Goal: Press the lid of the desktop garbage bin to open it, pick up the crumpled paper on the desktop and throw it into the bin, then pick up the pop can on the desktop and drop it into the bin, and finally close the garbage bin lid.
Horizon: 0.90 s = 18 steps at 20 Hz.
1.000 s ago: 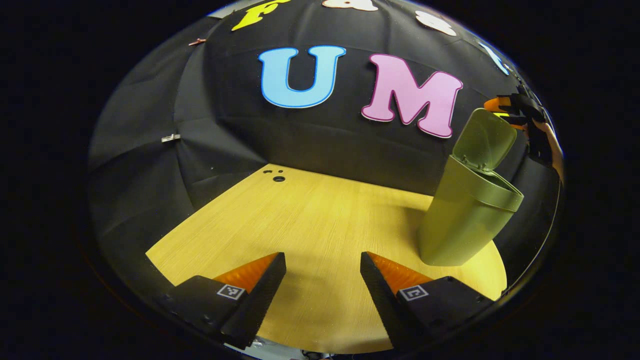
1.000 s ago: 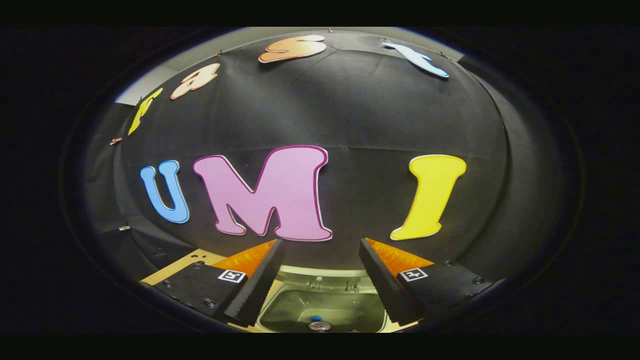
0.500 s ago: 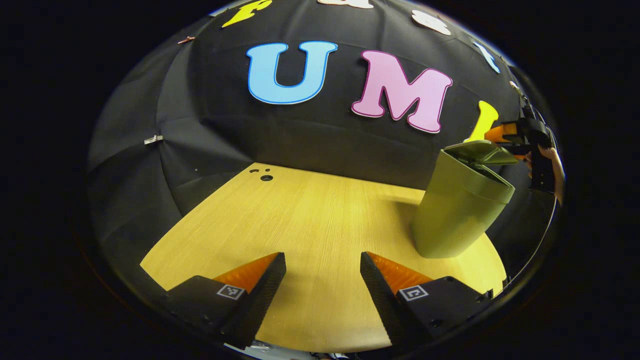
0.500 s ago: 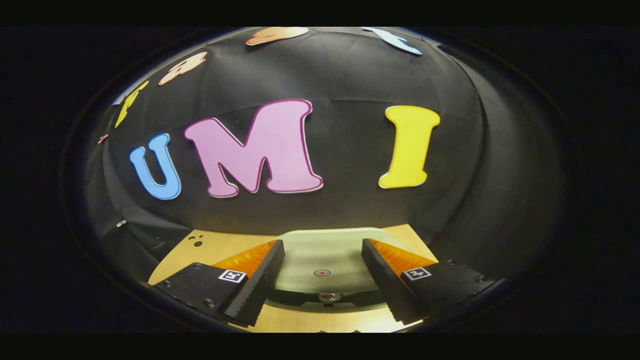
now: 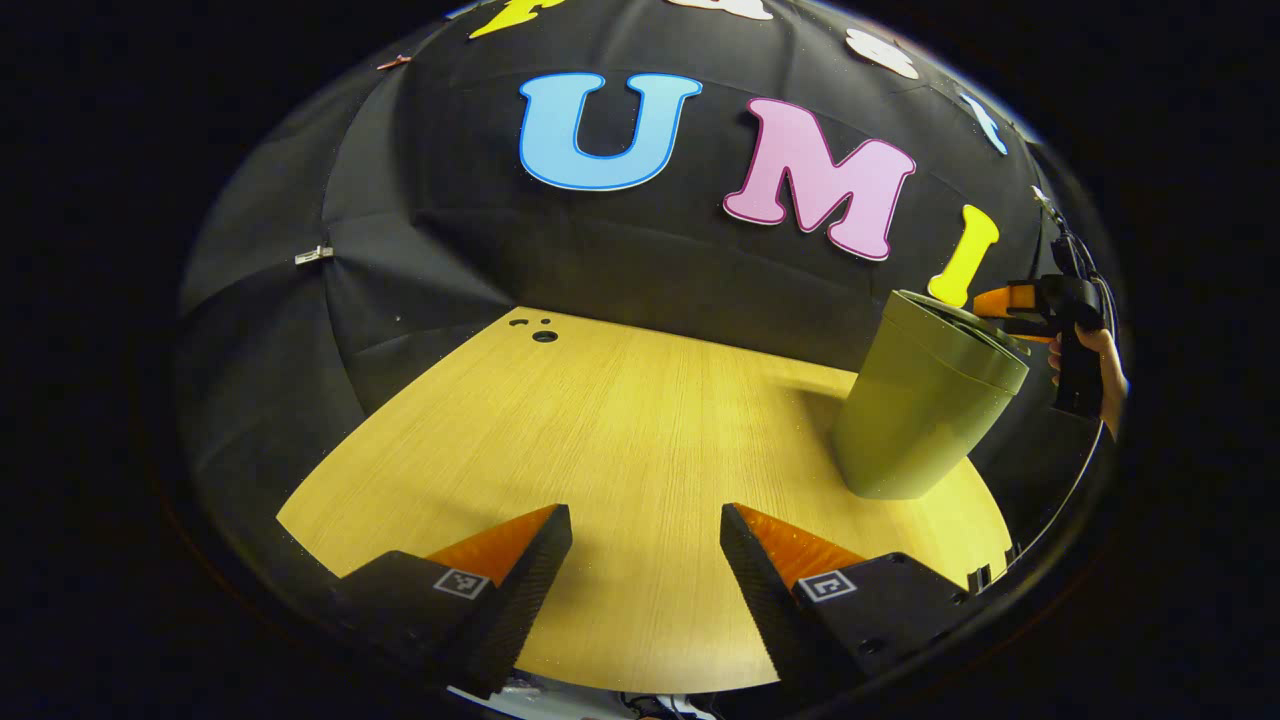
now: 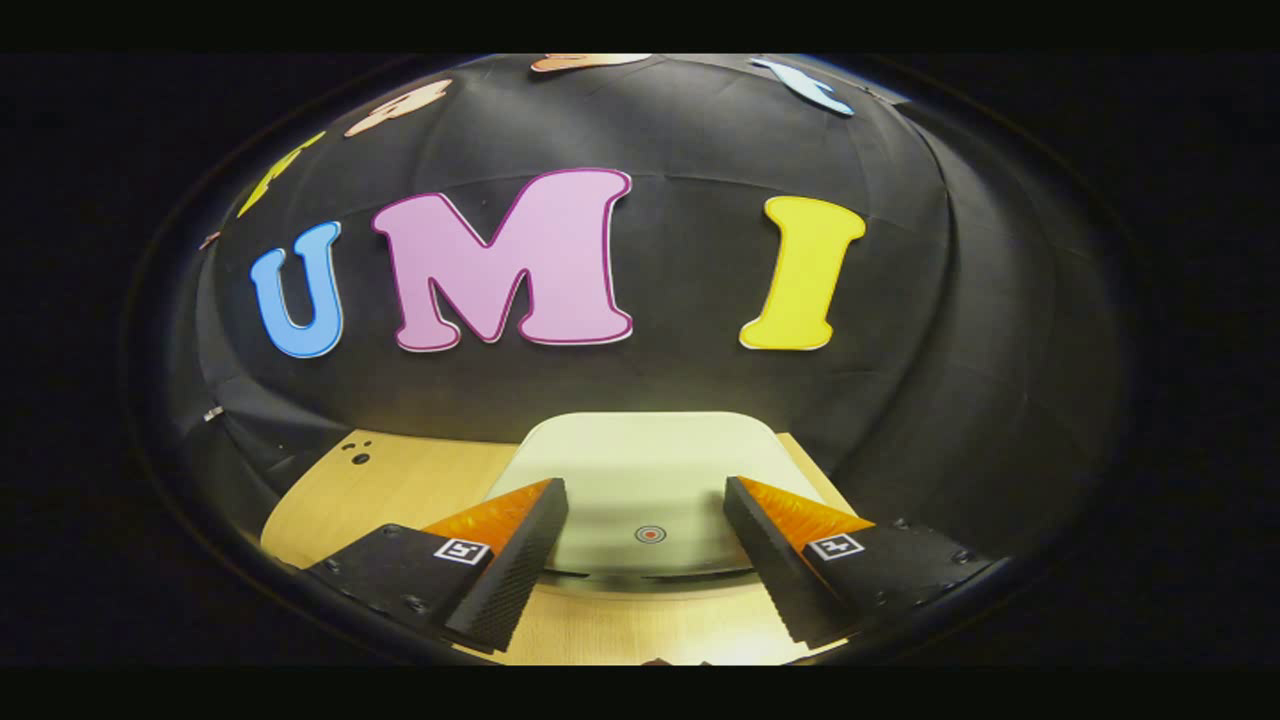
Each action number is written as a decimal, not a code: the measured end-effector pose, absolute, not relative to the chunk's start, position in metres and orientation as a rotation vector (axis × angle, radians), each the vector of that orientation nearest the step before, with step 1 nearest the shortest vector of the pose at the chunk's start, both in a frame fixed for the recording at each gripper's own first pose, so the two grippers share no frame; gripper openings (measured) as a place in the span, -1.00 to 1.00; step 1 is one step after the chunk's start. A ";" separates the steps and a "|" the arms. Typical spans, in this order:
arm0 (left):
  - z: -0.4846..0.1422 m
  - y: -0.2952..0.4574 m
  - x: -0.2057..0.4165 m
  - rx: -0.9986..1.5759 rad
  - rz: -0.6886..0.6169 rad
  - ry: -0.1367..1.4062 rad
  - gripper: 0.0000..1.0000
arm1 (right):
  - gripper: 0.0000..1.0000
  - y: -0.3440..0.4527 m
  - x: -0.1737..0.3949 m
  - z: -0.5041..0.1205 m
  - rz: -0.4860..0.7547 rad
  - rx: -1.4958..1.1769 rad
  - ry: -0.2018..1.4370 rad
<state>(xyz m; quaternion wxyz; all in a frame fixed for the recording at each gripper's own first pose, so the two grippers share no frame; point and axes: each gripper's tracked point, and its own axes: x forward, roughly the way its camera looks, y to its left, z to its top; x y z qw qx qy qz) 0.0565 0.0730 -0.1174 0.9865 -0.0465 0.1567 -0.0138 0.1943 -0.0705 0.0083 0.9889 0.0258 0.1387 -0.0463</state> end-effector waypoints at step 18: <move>-0.115 0.071 0.046 -0.069 -0.063 0.286 0.92 | 0.99 -0.062 0.190 -0.003 -0.043 0.057 0.265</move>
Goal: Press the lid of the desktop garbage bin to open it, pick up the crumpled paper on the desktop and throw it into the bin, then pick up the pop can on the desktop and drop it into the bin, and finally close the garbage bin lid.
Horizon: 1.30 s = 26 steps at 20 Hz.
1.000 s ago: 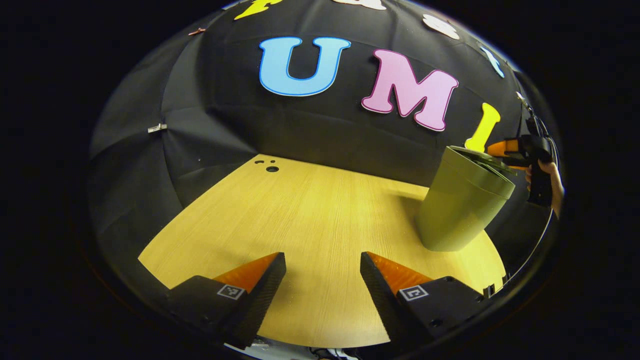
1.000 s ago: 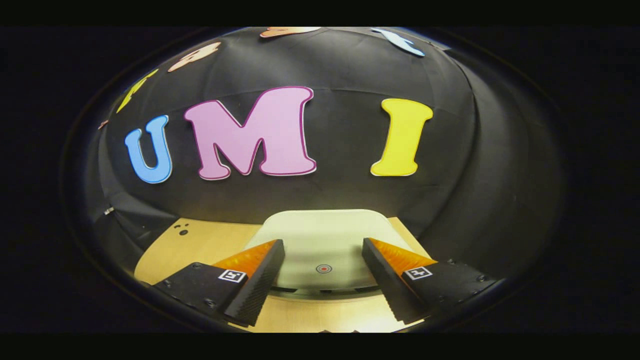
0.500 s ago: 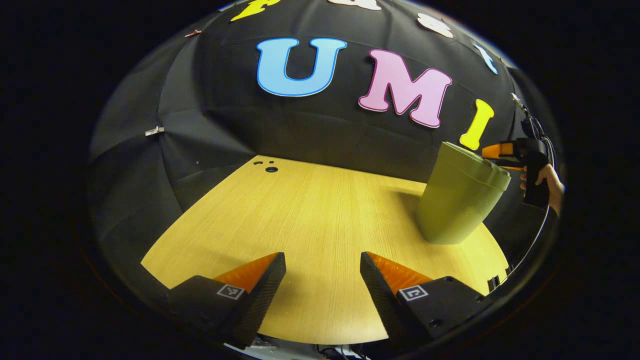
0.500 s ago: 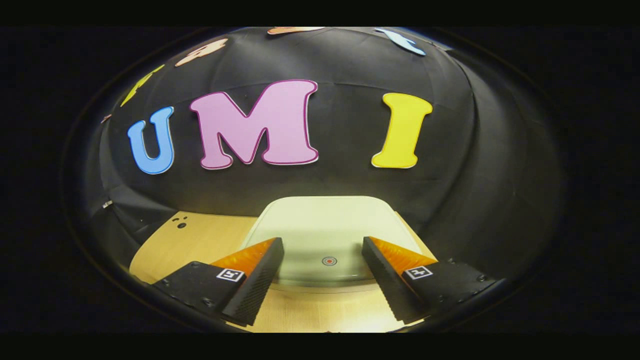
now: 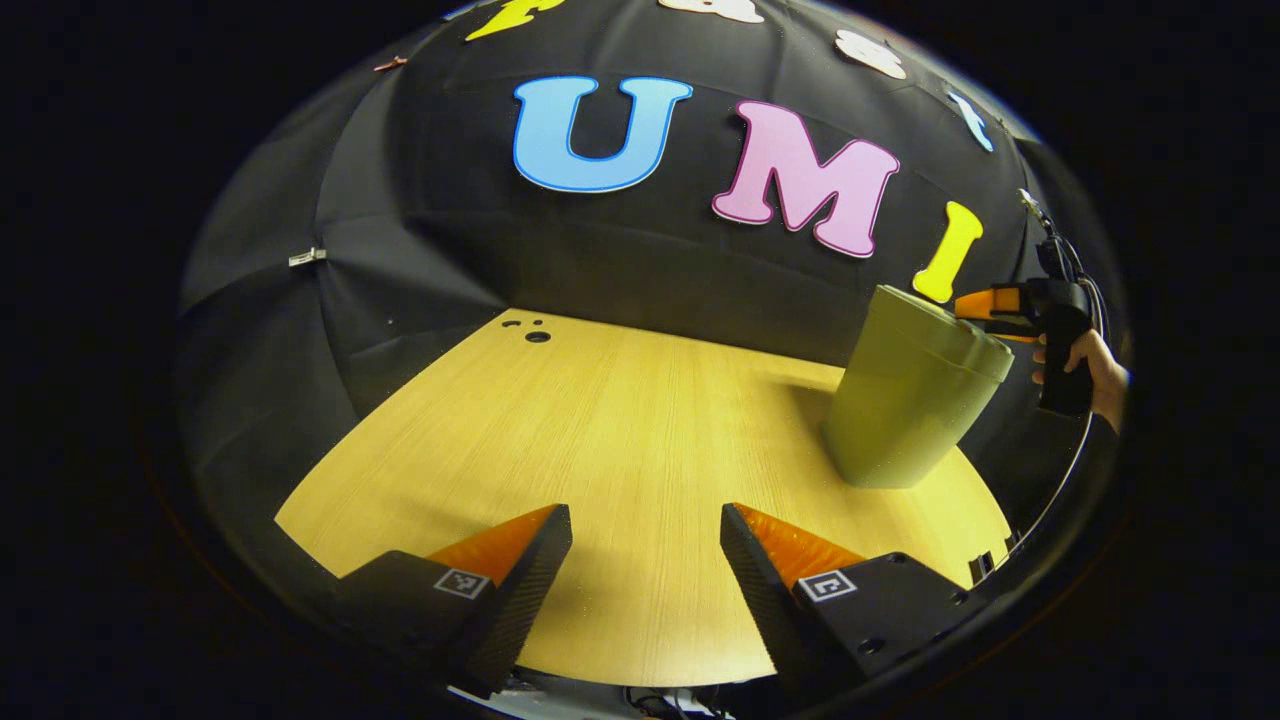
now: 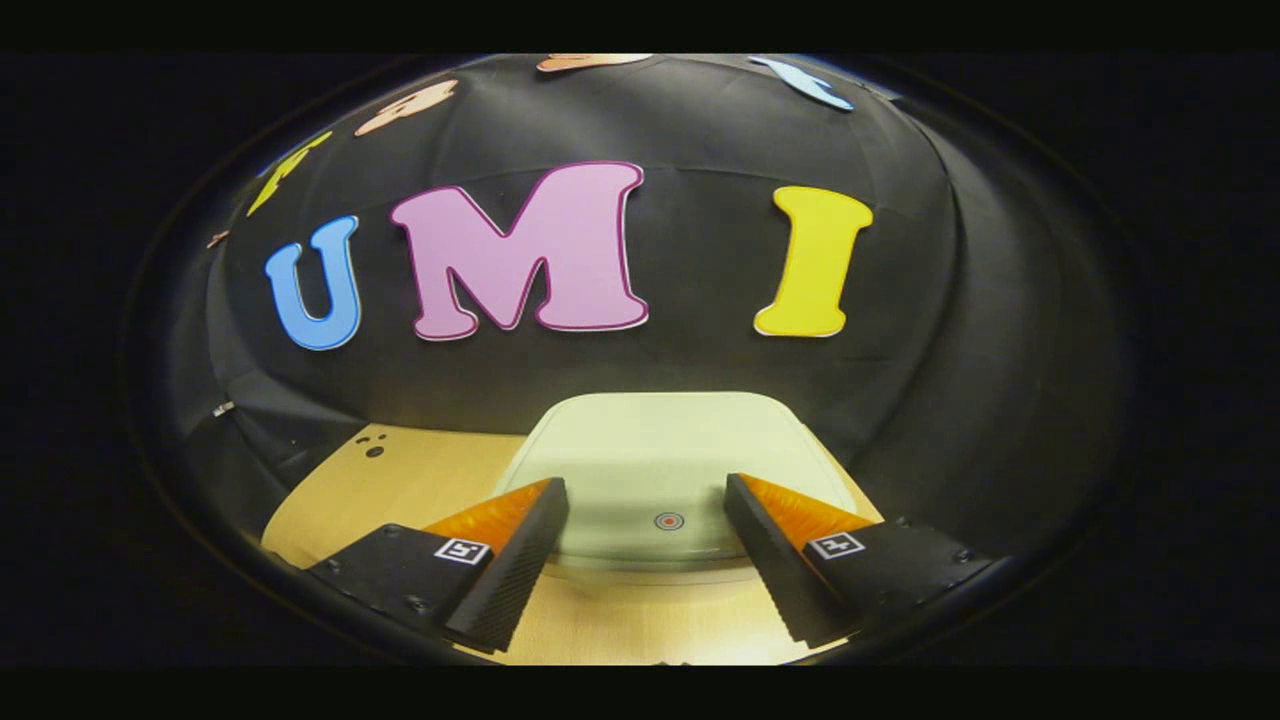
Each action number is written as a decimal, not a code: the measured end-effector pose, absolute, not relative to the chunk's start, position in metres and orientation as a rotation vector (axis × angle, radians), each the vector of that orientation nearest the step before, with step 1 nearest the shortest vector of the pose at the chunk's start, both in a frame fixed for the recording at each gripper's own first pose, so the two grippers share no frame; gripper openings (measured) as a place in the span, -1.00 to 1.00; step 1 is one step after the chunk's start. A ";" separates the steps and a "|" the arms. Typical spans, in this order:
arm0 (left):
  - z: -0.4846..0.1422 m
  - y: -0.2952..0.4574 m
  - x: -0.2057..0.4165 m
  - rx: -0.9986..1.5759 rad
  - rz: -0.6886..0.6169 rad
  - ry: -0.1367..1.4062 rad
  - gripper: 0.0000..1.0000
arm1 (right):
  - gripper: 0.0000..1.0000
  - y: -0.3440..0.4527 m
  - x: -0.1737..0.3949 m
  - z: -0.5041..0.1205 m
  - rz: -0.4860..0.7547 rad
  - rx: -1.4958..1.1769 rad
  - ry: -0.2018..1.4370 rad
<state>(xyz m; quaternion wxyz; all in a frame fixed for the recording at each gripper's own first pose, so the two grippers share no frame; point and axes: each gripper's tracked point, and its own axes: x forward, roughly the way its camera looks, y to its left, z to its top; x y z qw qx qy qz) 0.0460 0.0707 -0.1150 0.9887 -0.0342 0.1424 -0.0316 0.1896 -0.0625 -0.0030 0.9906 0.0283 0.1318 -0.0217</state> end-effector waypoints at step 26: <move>-0.025 0.028 0.001 0.058 -0.136 0.030 0.92 | 0.98 -0.001 -0.010 0.019 -0.039 0.027 0.043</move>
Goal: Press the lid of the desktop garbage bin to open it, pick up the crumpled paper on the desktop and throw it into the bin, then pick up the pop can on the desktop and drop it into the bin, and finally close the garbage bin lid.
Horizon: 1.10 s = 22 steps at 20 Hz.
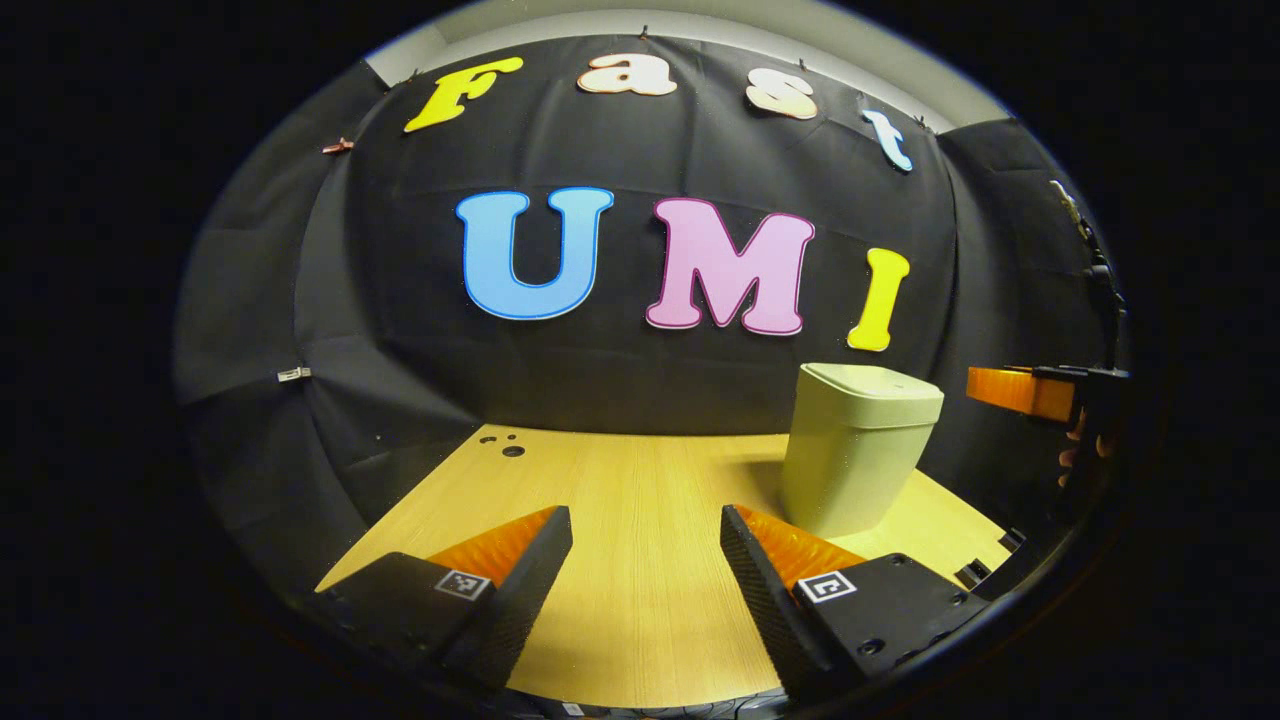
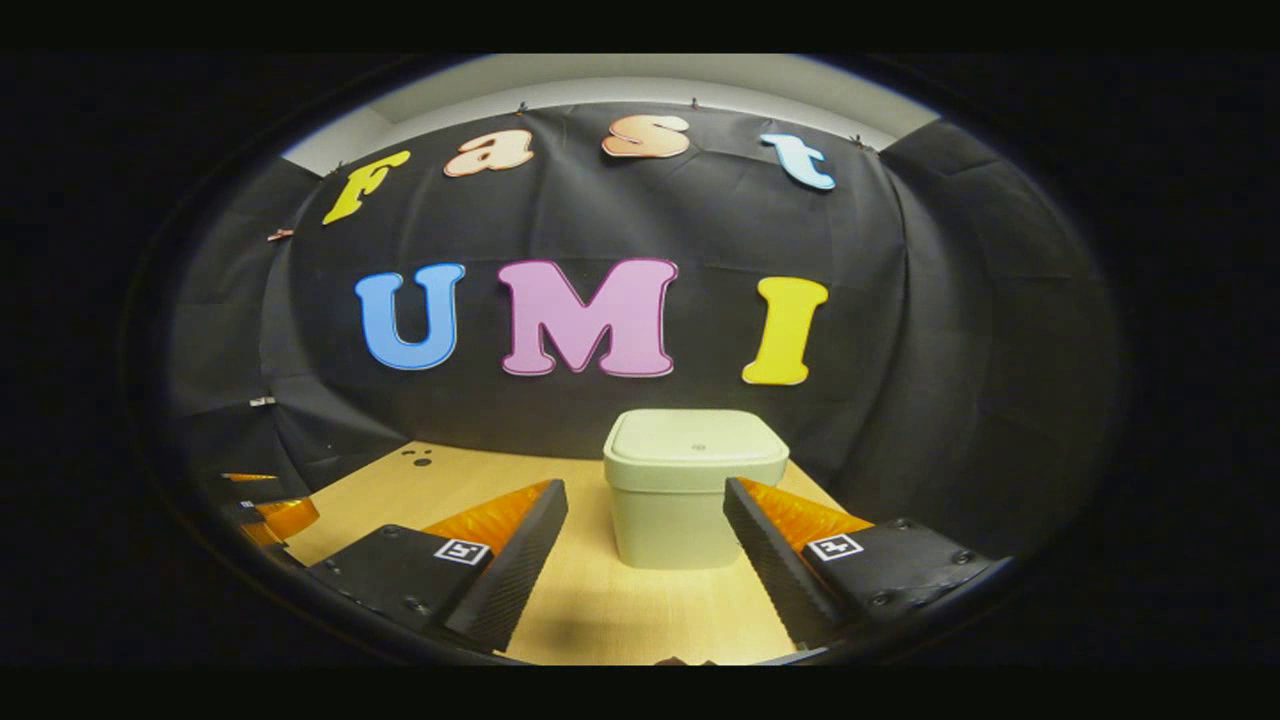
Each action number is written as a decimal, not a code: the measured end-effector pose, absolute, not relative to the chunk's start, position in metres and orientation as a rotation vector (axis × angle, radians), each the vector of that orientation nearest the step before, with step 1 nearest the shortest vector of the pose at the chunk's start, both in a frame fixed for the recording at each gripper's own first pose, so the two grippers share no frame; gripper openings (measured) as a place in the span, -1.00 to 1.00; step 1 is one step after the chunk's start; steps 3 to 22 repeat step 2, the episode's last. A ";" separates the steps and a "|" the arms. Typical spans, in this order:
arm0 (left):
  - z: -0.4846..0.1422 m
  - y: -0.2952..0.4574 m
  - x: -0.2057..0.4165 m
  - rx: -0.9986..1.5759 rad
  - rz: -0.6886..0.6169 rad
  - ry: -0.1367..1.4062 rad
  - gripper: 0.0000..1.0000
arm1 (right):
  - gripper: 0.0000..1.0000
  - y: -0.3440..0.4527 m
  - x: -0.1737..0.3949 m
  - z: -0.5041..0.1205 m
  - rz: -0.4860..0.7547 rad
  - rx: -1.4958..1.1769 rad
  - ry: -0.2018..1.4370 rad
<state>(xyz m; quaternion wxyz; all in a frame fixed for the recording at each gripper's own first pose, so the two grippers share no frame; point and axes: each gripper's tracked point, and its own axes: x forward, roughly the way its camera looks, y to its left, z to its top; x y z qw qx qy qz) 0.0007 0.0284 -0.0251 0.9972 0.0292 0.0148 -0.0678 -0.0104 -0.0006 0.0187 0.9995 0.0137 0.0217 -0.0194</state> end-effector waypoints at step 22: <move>-0.020 0.025 0.002 0.073 -0.136 0.021 0.92 | 0.98 0.007 -0.014 0.009 -0.026 0.061 0.058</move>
